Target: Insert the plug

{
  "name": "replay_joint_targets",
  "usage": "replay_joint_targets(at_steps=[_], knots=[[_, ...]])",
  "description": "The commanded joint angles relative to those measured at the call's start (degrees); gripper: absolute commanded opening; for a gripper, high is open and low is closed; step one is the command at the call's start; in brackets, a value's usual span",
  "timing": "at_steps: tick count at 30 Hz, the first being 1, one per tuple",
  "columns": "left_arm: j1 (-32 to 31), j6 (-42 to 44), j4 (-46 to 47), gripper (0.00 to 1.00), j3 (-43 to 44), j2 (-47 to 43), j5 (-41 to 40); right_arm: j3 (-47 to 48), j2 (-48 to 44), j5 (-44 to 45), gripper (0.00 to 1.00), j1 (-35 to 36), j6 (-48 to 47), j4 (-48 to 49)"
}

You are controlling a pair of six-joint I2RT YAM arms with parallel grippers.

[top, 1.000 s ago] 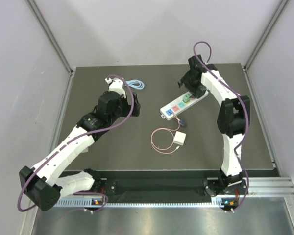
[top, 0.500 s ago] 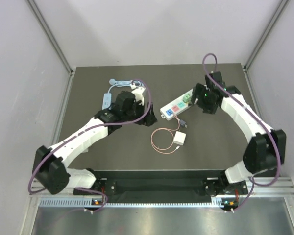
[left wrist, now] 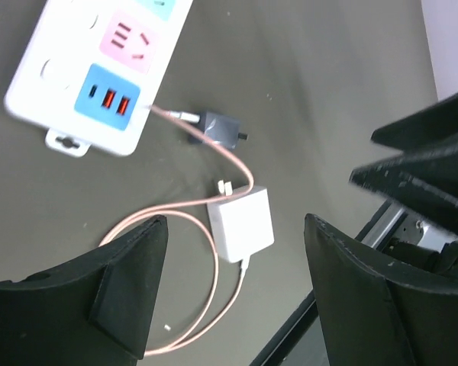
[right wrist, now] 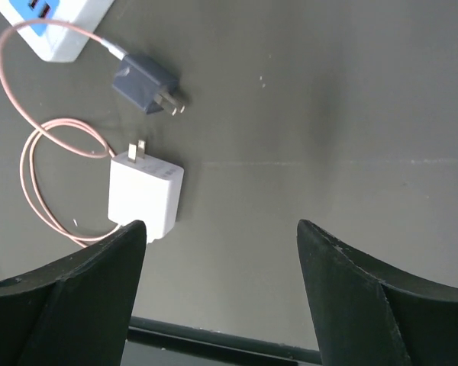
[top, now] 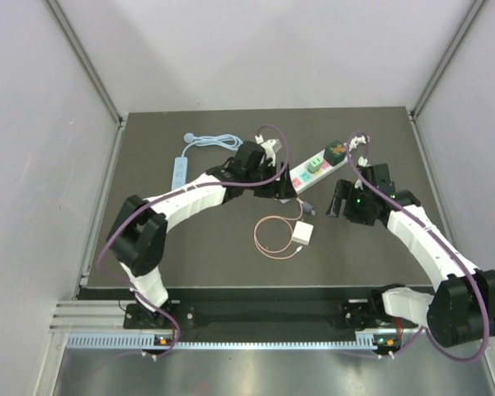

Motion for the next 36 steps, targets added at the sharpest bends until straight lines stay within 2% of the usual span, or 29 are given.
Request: replay_joint_targets(at_steps=[1,3,6,10,11,15,18,24,32,36], knots=[[-0.79,-1.71,2.93,0.77,5.09,3.49,1.47,-2.28,-3.23,-3.53,0.79,-1.31,0.03,5.24],[-1.14,-1.36,1.34,0.75,7.03,5.17,1.73,-3.42,-3.41,-5.03,0.78,-1.57,0.38,5.86],[-2.81,0.12,-0.24,0.73,7.04,4.57,-2.29,-3.95,-3.41,-4.33,0.77,-1.75,1.26,4.81],[-9.64,5.13,-5.33,0.72,9.4,3.51,-12.22,-4.22,-5.52,-3.63,0.77,-5.08,2.75,2.61],[-10.97,5.75,-6.82,0.72,10.1,3.51,-16.15,-4.22,-5.7,-3.71,0.77,-6.74,2.67,2.17],[-16.25,4.71,-11.49,0.72,12.83,3.68,-26.79,-5.45,-6.23,-9.06,0.77,-20.6,0.57,2.6],[-18.98,4.26,-13.07,0.76,13.71,5.25,-31.03,-3.87,-7.54,-11.44,0.78,-23.97,-1.19,2.17],[-20.21,3.04,-16.24,0.83,18.28,11.23,-30.26,-2.98,-10.18,-12.15,0.79,-24.34,0.47,2.34],[-21.01,1.89,-15.36,0.8,19.78,14.58,-28.06,-3.69,-12.03,-12.67,0.79,-24.34,1.79,3.04],[-20.92,0.4,-18.33,0.78,20.13,16.59,-31.3,-4.04,-12.12,-14.51,0.79,-24.34,2.66,3.39]])
